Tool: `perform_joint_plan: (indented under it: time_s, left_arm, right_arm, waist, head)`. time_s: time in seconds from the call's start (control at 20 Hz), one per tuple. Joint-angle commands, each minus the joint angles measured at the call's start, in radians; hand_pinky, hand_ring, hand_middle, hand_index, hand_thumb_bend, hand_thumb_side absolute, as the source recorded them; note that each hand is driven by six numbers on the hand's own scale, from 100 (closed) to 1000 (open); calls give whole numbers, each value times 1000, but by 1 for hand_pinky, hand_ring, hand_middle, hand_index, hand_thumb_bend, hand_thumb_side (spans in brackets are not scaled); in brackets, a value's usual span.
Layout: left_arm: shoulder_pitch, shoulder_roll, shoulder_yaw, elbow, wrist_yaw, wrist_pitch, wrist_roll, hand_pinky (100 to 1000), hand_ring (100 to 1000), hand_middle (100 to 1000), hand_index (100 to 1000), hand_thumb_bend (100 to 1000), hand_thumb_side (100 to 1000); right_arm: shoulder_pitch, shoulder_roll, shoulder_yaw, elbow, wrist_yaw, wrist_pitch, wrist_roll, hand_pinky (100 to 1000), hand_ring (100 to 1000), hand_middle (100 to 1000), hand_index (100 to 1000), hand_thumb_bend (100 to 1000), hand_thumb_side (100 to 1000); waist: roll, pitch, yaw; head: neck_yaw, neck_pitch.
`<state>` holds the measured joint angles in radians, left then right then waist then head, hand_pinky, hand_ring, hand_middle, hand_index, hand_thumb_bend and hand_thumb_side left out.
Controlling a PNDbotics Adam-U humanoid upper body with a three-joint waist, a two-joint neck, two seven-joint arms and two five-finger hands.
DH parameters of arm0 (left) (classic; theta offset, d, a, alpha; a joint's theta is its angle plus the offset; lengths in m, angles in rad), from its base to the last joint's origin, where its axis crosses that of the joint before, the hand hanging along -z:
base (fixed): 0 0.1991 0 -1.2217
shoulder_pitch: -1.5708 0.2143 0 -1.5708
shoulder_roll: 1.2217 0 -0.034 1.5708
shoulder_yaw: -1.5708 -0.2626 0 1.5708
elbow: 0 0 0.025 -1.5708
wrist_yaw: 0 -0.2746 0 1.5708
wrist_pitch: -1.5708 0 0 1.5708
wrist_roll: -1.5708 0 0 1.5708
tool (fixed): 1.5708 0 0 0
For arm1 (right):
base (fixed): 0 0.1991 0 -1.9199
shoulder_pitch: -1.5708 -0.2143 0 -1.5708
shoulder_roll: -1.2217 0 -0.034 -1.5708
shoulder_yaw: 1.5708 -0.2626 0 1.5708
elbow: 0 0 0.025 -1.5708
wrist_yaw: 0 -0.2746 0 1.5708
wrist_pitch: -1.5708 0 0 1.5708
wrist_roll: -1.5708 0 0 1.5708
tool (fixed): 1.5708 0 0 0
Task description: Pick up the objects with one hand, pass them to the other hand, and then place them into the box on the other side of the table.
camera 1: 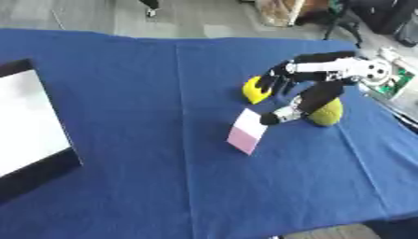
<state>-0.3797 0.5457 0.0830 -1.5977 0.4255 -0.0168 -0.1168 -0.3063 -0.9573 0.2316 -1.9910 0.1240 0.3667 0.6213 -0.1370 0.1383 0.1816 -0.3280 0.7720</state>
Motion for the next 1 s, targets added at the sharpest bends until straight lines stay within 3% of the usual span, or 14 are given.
perform_joint_plan:
  time_s: [0.05, 0.7, 1.0]
  left_arm:
    - [-7, 41, 10, -8, -8, 0, 3, 1000, 916, 733, 729, 146, 797]
    - [-1, 48, 13, 2, -10, -4, 6, 1000, 916, 733, 728, 145, 798]
    - [-2, 48, 13, 5, -11, -3, 5, 1000, 916, 732, 728, 146, 801]
  right_arm:
    - [-25, -1, -6, -9, 32, -4, 22, 794, 808, 804, 890, 579, 591]
    - [-69, 15, -33, -9, 24, 9, 88, 797, 813, 809, 901, 575, 584]
    - [-57, 7, -32, -9, -24, 50, 136, 796, 813, 808, 905, 558, 610]
  waist:
    - [-10, -33, -6]
    - [-9, -37, -17]
    - [-10, -34, -10]
  head:
    - [4, -2]
    - [22, -2]
    - [29, -2]
